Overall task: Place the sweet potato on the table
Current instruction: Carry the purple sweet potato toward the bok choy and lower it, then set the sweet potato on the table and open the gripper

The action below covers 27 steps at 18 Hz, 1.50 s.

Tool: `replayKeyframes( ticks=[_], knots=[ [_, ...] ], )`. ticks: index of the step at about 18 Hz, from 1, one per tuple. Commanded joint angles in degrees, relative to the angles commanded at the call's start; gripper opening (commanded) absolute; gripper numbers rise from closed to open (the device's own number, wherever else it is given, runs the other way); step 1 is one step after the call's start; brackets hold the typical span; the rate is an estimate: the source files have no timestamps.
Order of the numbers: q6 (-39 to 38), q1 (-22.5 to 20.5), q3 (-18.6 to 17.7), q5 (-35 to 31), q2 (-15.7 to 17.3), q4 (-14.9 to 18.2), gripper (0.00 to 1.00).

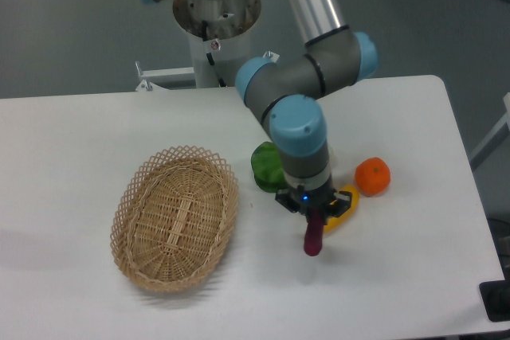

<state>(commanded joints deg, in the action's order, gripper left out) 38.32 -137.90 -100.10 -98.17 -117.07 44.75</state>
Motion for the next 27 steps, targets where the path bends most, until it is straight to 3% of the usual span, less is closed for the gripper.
replayKeyframes(
  ticks=[2,11,14,15,16,17,19,20,27],
  knots=[
    [0.09,0.18,-0.97,0.0,-0.09,-0.98,0.21],
    [2.46,1.49,-2.12,-0.97,-0.44,-1.15,0.23],
    [2.55,1.76,-2.21,-0.97,-0.44,-1.15,0.29],
    [2.55,1.76,-2.21,-0.97,-0.35,-1.15,0.37],
    [2.55,1.76,-2.12,-0.97,-0.26,-1.15,0.51],
    [2.46,1.76,-2.03,-1.05,-0.18,-1.24,0.72],
    [2.46,1.76,-0.72,-1.05,0.0,-1.33,0.95],
    [2.46,1.76,-0.02,-1.05,0.0,-1.33,1.0],
    [1.41,1.76,6.31,-1.93,1.4,-0.8,1.0]
  ],
)
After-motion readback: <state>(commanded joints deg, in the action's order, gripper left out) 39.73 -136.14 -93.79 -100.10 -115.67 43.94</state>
